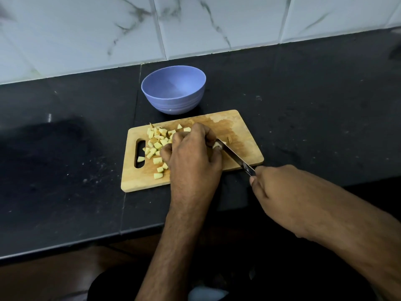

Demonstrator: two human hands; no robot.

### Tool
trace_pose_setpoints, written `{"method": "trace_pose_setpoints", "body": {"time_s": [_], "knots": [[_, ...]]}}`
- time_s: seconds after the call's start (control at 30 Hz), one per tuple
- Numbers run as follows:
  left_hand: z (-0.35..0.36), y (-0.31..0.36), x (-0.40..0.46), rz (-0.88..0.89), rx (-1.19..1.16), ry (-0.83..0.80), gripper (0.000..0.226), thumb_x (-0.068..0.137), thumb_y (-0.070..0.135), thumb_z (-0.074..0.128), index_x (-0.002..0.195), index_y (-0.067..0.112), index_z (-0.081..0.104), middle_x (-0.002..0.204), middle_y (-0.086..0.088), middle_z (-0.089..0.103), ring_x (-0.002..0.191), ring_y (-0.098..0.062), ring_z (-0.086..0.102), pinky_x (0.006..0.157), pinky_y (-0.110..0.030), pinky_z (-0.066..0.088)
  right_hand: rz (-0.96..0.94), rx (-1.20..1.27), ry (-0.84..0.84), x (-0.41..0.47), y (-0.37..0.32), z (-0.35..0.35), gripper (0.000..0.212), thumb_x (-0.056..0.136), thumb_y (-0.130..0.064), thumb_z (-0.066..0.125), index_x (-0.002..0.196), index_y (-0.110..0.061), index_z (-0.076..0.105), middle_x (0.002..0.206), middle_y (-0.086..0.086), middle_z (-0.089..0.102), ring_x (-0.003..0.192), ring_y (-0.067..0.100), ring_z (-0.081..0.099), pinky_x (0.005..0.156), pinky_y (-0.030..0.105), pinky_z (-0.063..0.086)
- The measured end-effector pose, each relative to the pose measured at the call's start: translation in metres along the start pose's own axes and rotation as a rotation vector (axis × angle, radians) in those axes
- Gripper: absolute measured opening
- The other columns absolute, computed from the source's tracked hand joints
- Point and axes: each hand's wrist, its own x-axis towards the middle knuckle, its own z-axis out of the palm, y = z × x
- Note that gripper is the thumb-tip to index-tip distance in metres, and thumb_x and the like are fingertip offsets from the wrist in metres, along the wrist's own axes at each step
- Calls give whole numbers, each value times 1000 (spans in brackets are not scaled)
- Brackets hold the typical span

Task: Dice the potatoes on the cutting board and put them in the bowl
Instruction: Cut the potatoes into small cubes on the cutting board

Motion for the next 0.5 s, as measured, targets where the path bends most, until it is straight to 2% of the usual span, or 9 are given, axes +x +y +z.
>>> {"method": "trace_pose_setpoints", "body": {"time_s": [0.17,0.37,0.5], "knots": [[-1,-2,-1,-17,-14,0,25,86,28,73,99,34,52,87,20,54,105,-6,46,95,-31,17,46,28,11,-22,-4,5,34,105,-41,26,74,-29,32,68,-5,52,55,8,51,49,20,35],[-2,-2,-3,-14,-17,-12,26,84,28,73,99,34,53,90,19,56,106,-7,47,97,-32,18,74,25,37,-28,-6,4,33,105,-43,24,76,-29,33,70,-6,52,57,5,49,51,20,37],[-5,-5,-8,-2,-18,-18,27,83,30,74,103,35,56,99,21,58,118,-7,44,98,-31,15,69,3,58,-28,-8,0,35,104,-46,21,75,-30,32,69,-7,52,57,4,51,49,18,33]]}}
